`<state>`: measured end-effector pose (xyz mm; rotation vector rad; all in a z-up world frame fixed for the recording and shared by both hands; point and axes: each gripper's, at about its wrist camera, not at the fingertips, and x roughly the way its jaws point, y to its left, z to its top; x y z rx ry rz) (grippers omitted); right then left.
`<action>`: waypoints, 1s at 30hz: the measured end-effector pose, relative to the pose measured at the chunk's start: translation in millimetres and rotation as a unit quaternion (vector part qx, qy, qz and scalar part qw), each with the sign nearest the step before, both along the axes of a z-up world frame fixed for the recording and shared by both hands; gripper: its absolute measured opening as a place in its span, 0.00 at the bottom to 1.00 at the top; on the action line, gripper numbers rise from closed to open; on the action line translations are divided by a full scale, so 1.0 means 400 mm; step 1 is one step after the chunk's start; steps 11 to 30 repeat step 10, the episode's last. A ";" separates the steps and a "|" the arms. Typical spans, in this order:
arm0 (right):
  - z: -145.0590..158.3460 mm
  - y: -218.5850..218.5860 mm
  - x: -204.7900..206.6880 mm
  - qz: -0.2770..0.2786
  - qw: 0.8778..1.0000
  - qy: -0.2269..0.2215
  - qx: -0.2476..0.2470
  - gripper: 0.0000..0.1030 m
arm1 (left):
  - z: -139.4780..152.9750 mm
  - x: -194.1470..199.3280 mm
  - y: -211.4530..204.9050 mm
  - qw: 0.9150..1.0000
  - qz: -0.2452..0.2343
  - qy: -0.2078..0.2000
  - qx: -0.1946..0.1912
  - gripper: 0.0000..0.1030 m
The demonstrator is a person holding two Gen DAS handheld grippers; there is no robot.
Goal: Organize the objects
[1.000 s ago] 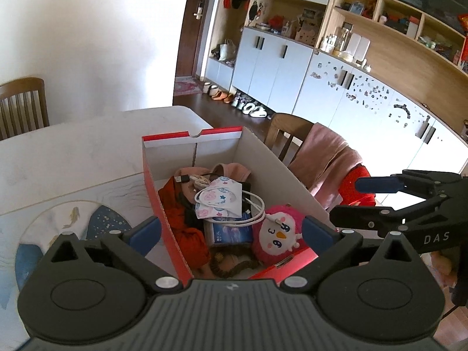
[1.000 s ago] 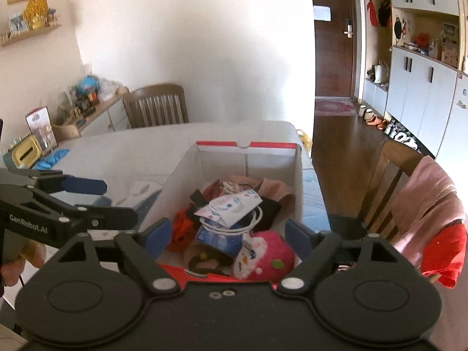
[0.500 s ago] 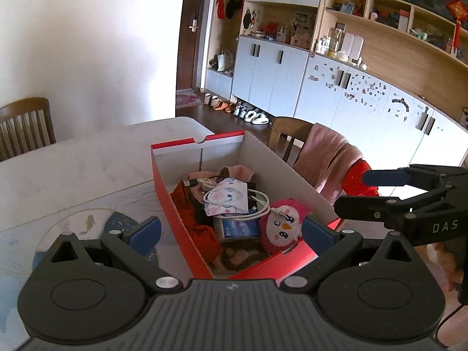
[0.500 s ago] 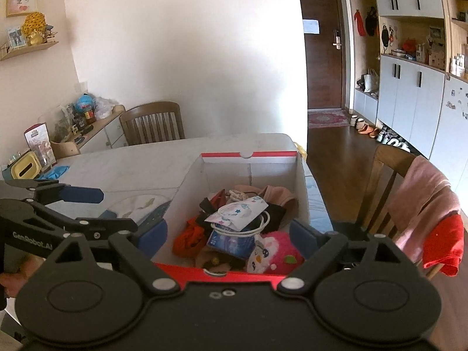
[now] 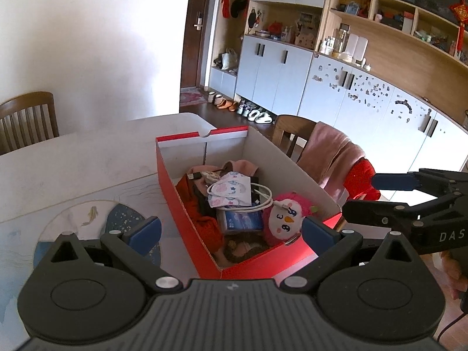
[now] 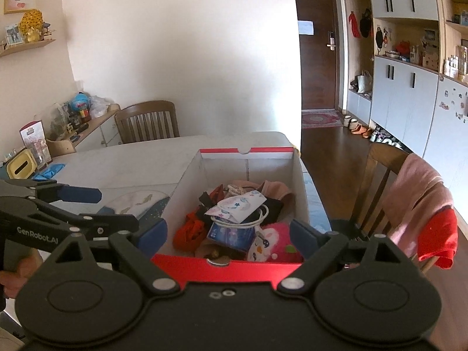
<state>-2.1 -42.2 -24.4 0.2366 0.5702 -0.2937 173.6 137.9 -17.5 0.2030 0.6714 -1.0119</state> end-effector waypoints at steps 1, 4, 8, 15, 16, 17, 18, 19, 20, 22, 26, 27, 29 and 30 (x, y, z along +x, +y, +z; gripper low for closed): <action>-0.001 0.001 0.000 -0.001 1.000 0.001 0.000 0.88 | -0.001 0.000 -0.001 1.000 -0.002 0.000 0.000 1.00; -0.002 0.005 0.000 -0.002 1.000 0.003 -0.001 0.88 | -0.004 -0.003 -0.004 1.000 -0.005 -0.004 0.005 1.00; 0.000 0.004 -0.002 -0.003 1.000 0.004 -0.003 0.88 | -0.005 -0.004 -0.005 1.000 -0.010 -0.003 0.005 1.00; 0.000 0.006 0.000 -0.004 1.000 0.006 -0.003 0.88 | -0.005 -0.001 -0.005 1.000 -0.013 -0.001 0.004 1.00; 0.000 0.006 0.000 -0.004 1.000 0.006 -0.003 0.88 | -0.005 -0.001 -0.005 1.000 -0.013 -0.001 0.004 1.00; 0.000 0.006 0.000 -0.004 1.000 0.006 -0.003 0.88 | -0.005 -0.001 -0.005 1.000 -0.013 -0.001 0.004 1.00; 0.000 0.006 0.000 -0.004 1.000 0.006 -0.003 0.88 | -0.005 -0.001 -0.005 1.000 -0.013 -0.001 0.004 1.00; 0.000 0.006 0.000 -0.004 1.000 0.006 -0.003 0.88 | -0.005 -0.001 -0.005 1.000 -0.013 -0.001 0.004 1.00; 0.000 0.006 0.000 -0.004 1.000 0.006 -0.003 0.88 | -0.005 -0.001 -0.005 1.000 -0.013 -0.001 0.004 1.00; 0.000 0.006 0.000 -0.004 1.000 0.006 -0.003 0.88 | -0.005 -0.001 -0.005 1.000 -0.013 -0.001 0.004 1.00; 0.000 0.006 0.000 -0.004 1.000 0.006 -0.003 0.88 | -0.005 -0.001 -0.005 1.000 -0.013 -0.001 0.004 1.00; 0.000 0.006 0.000 -0.004 1.000 0.006 -0.003 0.88 | -0.005 -0.001 -0.005 1.000 -0.013 -0.001 0.004 1.00; 0.000 0.006 0.000 -0.004 1.000 0.006 -0.003 0.88 | -0.005 -0.001 -0.005 1.000 -0.013 -0.001 0.004 1.00; 0.000 0.006 0.000 -0.004 1.000 0.006 -0.003 0.88 | -0.005 -0.001 -0.005 1.000 -0.013 -0.001 0.004 1.00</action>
